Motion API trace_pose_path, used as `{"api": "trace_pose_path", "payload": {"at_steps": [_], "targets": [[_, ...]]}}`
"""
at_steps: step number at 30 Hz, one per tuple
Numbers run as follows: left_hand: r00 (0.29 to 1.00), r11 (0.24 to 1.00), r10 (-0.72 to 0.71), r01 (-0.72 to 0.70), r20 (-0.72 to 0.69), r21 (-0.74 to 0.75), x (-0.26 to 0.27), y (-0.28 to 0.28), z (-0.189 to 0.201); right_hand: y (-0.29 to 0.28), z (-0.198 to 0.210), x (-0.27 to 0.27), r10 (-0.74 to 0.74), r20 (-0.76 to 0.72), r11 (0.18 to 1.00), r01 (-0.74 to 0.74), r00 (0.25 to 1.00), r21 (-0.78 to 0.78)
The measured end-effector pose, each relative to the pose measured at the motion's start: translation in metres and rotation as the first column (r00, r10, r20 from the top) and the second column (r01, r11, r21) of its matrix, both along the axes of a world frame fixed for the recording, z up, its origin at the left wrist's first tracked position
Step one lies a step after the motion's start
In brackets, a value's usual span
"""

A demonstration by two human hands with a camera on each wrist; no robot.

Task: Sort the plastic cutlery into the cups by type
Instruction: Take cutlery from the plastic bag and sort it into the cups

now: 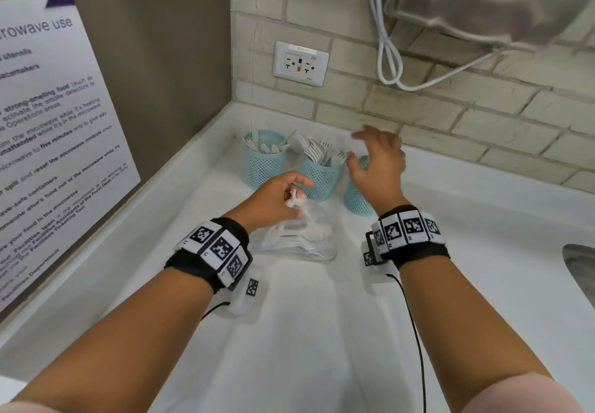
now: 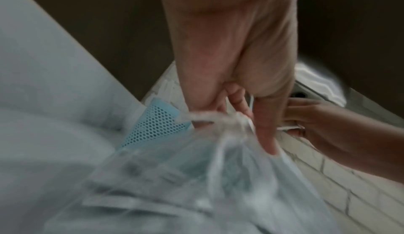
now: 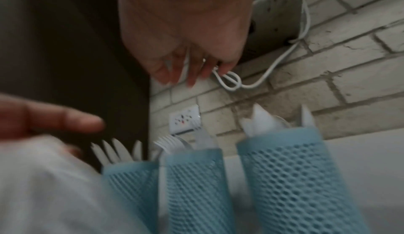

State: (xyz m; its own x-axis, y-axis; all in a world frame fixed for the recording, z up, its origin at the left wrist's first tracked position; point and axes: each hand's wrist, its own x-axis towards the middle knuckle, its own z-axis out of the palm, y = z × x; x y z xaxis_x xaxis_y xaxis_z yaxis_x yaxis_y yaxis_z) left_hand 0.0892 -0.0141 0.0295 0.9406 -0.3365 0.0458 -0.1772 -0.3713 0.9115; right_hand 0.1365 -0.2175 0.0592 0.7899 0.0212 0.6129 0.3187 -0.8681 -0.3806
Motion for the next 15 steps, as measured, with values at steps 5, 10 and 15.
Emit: {"api": "trace_pose_path", "payload": {"at_steps": [5,10,15], "targets": [[0.98,0.982,-0.052,0.016,-0.192,-0.186,-0.005,0.021,0.007,0.028,0.003,-0.021,0.494,-0.425,0.852,-0.519,0.758,0.065],[0.975,0.994,0.039,-0.061,-0.217,-0.092,-0.002,0.035,0.004,0.039,-0.008,-0.026,0.543,-0.472,0.82,-0.558,0.694,0.123],[0.988,0.995,0.04,-0.027,-0.147,0.092,0.0,0.036,-0.007,0.049,-0.015,-0.028,0.515,-0.447,0.831,-0.555,0.731,0.05]]}}
